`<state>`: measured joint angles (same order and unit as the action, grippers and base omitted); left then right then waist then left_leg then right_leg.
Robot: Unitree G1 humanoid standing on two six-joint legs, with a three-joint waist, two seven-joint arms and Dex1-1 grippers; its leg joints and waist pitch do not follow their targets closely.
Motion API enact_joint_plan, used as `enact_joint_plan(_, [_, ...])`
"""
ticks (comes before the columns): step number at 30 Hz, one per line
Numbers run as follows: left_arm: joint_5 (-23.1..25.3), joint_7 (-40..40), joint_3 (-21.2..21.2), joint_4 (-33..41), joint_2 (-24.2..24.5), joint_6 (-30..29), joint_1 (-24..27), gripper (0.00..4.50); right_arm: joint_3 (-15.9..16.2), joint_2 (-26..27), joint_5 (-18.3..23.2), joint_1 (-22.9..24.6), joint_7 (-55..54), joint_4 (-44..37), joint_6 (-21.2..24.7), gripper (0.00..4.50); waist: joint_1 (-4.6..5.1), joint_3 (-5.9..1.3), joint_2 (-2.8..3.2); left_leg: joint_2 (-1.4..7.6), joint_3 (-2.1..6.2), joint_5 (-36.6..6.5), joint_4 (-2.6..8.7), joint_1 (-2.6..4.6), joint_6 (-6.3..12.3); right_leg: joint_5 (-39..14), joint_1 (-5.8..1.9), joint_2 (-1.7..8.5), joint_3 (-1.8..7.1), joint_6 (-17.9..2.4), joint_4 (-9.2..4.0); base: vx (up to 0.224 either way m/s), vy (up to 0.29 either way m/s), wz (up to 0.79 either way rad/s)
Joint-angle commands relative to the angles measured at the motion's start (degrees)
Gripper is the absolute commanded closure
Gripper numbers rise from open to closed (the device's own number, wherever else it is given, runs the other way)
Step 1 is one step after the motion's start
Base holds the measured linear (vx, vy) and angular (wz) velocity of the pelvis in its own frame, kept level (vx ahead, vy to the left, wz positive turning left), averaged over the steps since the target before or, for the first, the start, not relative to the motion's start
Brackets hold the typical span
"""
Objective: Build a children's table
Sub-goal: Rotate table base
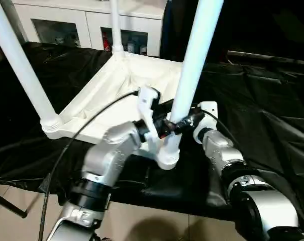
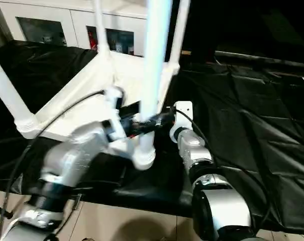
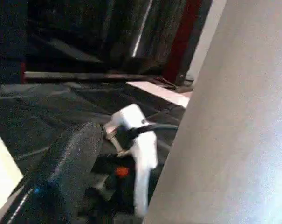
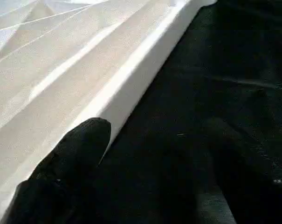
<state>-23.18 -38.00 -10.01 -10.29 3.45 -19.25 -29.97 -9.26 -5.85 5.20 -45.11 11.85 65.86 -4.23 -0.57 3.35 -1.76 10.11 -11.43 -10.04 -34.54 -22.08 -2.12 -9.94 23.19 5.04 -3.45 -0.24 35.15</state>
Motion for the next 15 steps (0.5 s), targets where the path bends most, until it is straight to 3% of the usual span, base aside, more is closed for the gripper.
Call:
enact_joint_plan(1, [1.64,1.02,0.80,-0.90,0.31,1.16,0.65,0.07,-1.02,-0.92,1.01,1.01,0.59,-1.35,-0.68,0.79,-0.54,-4.23,0.49,2.83,1.16,-13.05,3.83,1.04,1.70,-9.22,-2.88,3.06,2.26,-14.13,-3.93,0.000,0.000,0.00])
enact_joint_plan(4, [0.60,-1.66,1.52,1.50,0.92,2.47,3.83,0.07,-2.33,-2.02,2.76,4.80,3.93,-6.36,-1.33,0.79,-0.67,-4.13,0.28,2.94,1.26,-14.85,3.95,0.93,1.57,-11.91,-2.99,3.18,2.33,-13.20,-4.22,0.000,0.000,0.00])
enact_joint_plan(11, [0.05,-4.43,1.51,8.93,7.67,0.64,11.41,0.07,-1.07,-3.57,4.60,13.69,8.58,-22.75,-0.32,0.79,-0.72,-3.93,0.68,3.22,1.50,-17.18,4.49,1.34,0.38,-15.78,-2.39,2.93,2.30,-11.44,-4.44,0.000,0.000,0.00])
enact_joint_plan(15, [1.85,-1.61,5.60,12.56,10.43,2.33,17.74,0.07,0.08,-4.92,4.54,20.35,9.06,-35.34,4.11,0.79,-0.94,-3.62,1.15,3.12,1.54,-18.53,4.73,1.40,-0.53,-18.07,-2.14,2.70,2.40,-9.83,-4.77,0.000,0.000,0.00])
